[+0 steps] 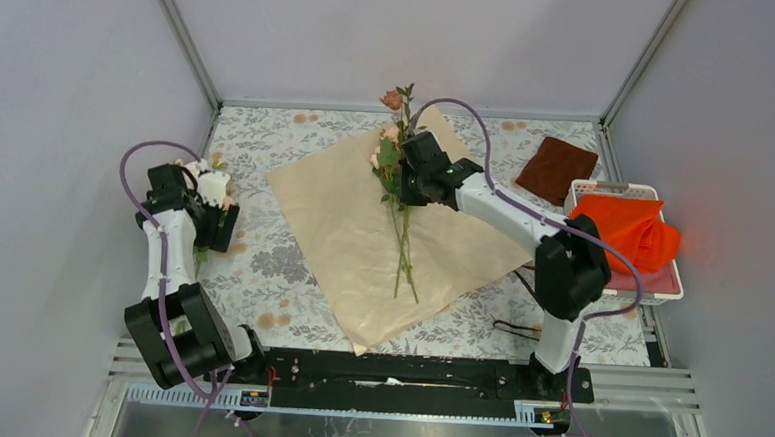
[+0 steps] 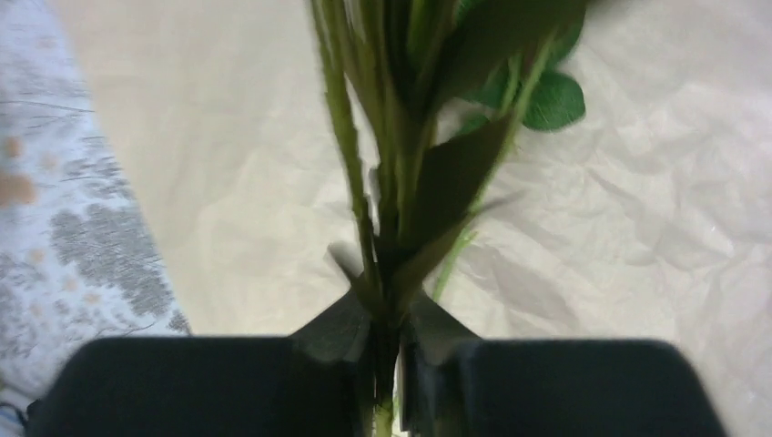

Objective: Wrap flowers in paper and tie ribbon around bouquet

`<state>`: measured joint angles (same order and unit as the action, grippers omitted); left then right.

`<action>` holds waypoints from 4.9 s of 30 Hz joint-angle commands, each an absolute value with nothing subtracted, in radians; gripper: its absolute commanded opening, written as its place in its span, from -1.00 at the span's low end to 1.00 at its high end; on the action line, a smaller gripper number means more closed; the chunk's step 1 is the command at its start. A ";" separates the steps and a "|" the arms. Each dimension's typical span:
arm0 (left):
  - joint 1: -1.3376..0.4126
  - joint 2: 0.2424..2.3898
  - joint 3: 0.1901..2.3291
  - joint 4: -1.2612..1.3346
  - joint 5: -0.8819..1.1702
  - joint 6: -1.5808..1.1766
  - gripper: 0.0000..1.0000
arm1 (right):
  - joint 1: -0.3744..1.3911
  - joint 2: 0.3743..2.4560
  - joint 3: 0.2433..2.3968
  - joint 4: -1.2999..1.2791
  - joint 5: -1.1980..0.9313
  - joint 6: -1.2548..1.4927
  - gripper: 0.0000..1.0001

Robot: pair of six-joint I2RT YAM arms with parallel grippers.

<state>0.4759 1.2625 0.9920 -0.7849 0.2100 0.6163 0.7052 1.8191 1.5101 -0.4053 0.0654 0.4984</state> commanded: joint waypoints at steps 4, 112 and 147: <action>0.655 1.290 0.901 -0.749 0.051 0.799 0.39 | 0.664 1.957 1.555 -0.488 0.114 0.515 -0.18; 0.649 1.615 0.899 -0.650 0.180 0.764 -0.49 | 0.806 1.637 1.299 -0.357 0.401 0.481 0.10; 0.576 1.066 1.213 -0.768 1.484 0.118 -1.00 | 1.106 2.029 1.756 0.372 -0.263 0.446 0.09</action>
<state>0.5941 1.0676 1.2278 -0.8013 1.4395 0.1474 1.1034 2.0087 1.6886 0.3000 -0.2481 0.4034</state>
